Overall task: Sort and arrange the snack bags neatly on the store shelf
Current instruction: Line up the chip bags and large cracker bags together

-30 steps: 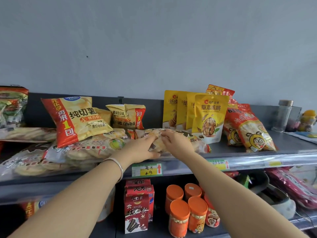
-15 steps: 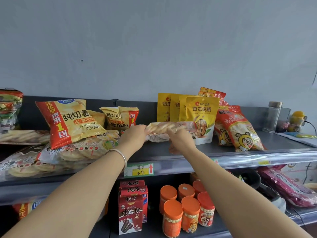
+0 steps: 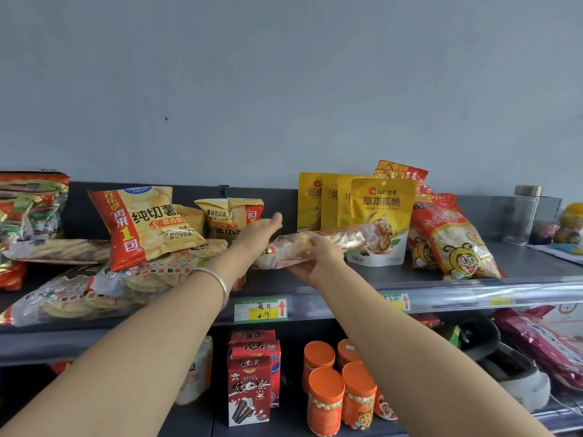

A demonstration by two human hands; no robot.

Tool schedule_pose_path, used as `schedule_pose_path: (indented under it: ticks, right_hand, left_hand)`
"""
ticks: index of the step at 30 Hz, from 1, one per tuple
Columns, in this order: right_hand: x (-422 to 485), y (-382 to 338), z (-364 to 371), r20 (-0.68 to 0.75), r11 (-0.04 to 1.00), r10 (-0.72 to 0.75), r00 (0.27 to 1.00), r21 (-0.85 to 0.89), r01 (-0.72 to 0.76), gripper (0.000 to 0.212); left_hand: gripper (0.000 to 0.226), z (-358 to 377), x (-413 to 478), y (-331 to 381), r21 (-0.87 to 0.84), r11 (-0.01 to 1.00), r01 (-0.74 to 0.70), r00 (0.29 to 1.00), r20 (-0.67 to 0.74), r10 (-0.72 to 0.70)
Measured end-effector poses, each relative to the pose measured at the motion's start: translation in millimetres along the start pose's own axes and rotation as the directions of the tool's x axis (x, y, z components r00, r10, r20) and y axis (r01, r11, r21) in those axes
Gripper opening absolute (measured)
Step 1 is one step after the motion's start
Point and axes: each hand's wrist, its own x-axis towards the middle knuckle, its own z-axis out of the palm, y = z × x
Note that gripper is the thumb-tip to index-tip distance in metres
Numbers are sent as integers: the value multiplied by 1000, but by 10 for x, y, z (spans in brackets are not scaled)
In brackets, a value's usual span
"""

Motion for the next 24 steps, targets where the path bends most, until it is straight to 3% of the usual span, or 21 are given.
schedule_pose_path:
  ticks: [3, 7, 11, 14, 16, 18, 22, 24]
  right_hand:
    - [-73, -66, -22, 21, 992, -94, 995, -80, 96, 44]
    - [-131, -259, -143, 92, 944, -244, 965, -204, 258, 43]
    - [-176, -478, -246, 174, 930, -314, 933, -142, 339, 31]
    - [-149, -587, -286, 158, 931, -340, 927, -83, 356, 31]
    - [-105, -596, -284, 136, 939, -335, 932, -40, 343, 38]
    - [-65, -568, -268, 128, 949, -313, 941, -1, 315, 58]
    - [148, -494, -206, 154, 958, -287, 946, 23, 287, 86]
    - [89, -422, -121, 210, 961, -272, 939, 19, 275, 84]
  left_hand:
    - [51, 7, 38, 99, -194, 980, 51, 998, -11, -54]
    - [46, 92, 72, 84, -164, 985, 55, 998, -15, -58]
    - [56, 184, 56, 96, -201, 979, 39, 999, -16, -43]
    - [55, 216, 22, 166, -179, 984, 18, 999, -33, -24]
    - [53, 230, -7, 199, -162, 987, 14, 999, -33, -20]
    - [53, 217, -32, 199, -144, 989, 6, 998, -58, -14]
    - [54, 68, -98, 115, -76, 997, -22, 975, -223, 4]
    - [60, -80, -146, 38, -93, 995, 18, 951, -306, -45]
